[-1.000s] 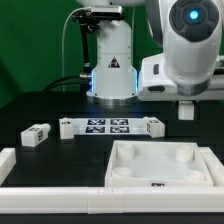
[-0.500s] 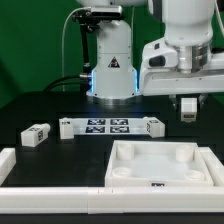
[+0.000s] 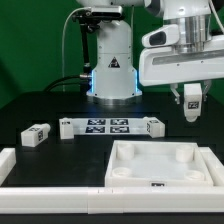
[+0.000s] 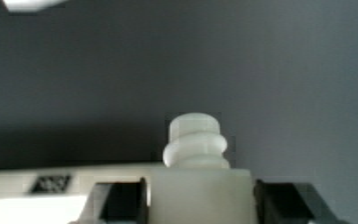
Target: Assemble one leg
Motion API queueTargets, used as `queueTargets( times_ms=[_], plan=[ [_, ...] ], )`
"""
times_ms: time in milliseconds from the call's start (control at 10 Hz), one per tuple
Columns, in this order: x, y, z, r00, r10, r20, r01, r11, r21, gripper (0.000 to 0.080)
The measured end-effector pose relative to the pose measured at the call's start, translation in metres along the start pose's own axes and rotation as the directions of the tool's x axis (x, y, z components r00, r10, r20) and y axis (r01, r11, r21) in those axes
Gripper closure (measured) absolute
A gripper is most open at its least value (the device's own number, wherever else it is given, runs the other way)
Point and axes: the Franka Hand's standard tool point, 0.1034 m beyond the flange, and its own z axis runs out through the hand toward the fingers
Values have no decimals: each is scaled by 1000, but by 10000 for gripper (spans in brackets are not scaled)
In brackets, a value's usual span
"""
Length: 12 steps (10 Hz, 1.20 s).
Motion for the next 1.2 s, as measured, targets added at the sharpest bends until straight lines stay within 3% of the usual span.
queueTargets(
  times_ms=[100,300,400,500,600,800,1200],
  plan=[
    [-8,-3,0,997,-17,-73,18,1000,15,508],
    [-7,-1,2,999,-33,-38,33,999,6,508],
    [6,8,3,990,-140,-32,140,990,-3,508],
    [34,16,8,981,-188,-38,188,982,-4,508],
    [57,15,15,978,-204,-55,204,979,-1,508],
    [87,18,26,970,-219,-103,220,975,-3,508],
    [82,18,28,970,-222,-97,223,975,-3,508]
  ],
)
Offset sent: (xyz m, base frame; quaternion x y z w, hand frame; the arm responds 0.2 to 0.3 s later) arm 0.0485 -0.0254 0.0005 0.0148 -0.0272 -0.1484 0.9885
